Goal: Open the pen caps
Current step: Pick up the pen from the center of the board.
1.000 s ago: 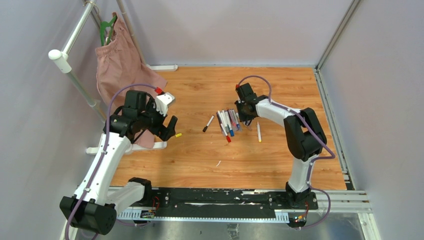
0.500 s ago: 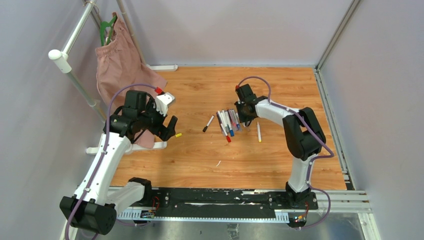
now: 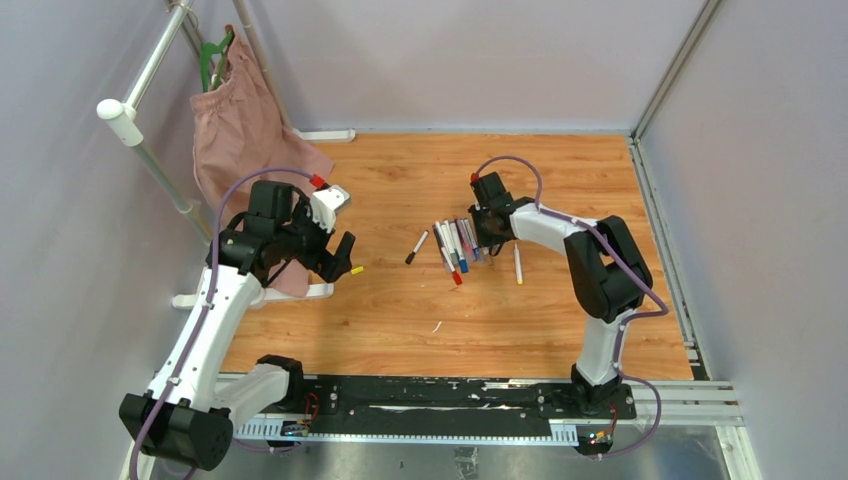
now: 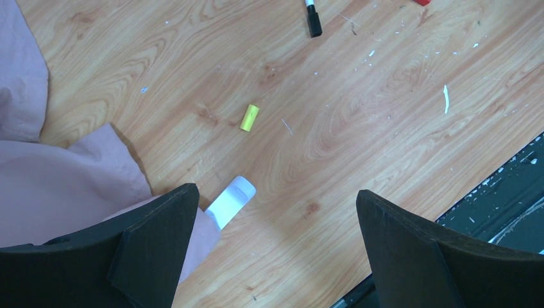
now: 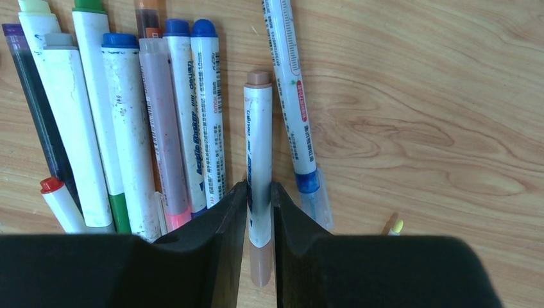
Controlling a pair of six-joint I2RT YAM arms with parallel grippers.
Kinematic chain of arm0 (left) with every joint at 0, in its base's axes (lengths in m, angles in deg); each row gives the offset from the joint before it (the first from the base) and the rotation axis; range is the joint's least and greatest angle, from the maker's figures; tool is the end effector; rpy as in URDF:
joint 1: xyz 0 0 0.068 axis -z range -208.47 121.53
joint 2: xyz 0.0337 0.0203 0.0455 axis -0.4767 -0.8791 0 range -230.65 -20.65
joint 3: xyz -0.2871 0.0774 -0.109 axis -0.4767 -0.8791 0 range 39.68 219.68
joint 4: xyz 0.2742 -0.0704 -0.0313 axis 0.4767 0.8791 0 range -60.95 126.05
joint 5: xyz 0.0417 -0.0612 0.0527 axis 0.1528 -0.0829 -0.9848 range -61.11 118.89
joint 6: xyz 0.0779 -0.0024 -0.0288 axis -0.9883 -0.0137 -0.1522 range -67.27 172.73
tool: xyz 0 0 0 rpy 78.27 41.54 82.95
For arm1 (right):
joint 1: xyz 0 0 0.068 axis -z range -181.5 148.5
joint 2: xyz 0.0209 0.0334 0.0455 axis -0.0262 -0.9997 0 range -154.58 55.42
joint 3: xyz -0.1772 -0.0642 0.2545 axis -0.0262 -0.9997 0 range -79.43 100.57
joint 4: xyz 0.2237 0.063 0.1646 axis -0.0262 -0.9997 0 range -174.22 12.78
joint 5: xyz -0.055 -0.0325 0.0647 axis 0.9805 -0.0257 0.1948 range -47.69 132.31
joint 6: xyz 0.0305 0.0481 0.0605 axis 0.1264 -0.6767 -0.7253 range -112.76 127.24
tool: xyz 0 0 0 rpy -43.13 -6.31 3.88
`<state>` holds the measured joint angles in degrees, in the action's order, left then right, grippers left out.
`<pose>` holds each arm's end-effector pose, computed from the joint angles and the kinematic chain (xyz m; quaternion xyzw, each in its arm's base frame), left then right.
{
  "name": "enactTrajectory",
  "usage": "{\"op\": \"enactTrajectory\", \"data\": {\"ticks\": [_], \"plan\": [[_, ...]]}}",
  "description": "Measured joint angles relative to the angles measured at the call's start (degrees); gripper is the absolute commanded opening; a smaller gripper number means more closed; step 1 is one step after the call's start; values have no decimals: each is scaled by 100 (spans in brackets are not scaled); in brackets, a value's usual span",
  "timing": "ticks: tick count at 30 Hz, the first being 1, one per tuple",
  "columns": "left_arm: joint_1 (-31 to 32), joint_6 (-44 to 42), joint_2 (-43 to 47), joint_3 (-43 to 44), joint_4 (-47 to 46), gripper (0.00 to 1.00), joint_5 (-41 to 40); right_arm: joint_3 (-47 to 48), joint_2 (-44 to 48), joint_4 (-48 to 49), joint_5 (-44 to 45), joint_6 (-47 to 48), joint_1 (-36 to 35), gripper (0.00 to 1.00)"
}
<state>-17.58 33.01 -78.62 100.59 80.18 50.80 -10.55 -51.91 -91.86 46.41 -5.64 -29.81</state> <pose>0.2075 -0.0675 0.3439 0.3075 0.8667 -0.1501 0.3629 0.3974 0.2082 0.1708 -0.1160 0.9409 0.0795 0.3081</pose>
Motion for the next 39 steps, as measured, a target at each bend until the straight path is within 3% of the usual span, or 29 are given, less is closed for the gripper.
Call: {"op": "enactTrajectory", "data": {"ticks": [7, 15, 20, 26, 32, 39], "plan": [[-2, 63, 2, 0, 0, 100, 83, 254, -105, -273, 35, -118, -39, 0], [0, 142, 4, 2, 0, 100, 275, 273, 511, -658, 2, -452, -258, 0], [-2, 216, -39, 24, 4, 100, 481, 564, 1561, -621, 111, -890, -944, 0], [-2, 529, -326, 175, -76, 100, 997, 437, 2365, 251, 256, -1921, -1919, 0], [-7, 1158, -341, 160, -564, 100, 1679, 155, 2476, 925, 619, -2970, -2616, 0], [11, 2076, -26, -345, -1526, 97, 2208, 304, 2376, 1228, 809, -3692, -2791, 0]]}}
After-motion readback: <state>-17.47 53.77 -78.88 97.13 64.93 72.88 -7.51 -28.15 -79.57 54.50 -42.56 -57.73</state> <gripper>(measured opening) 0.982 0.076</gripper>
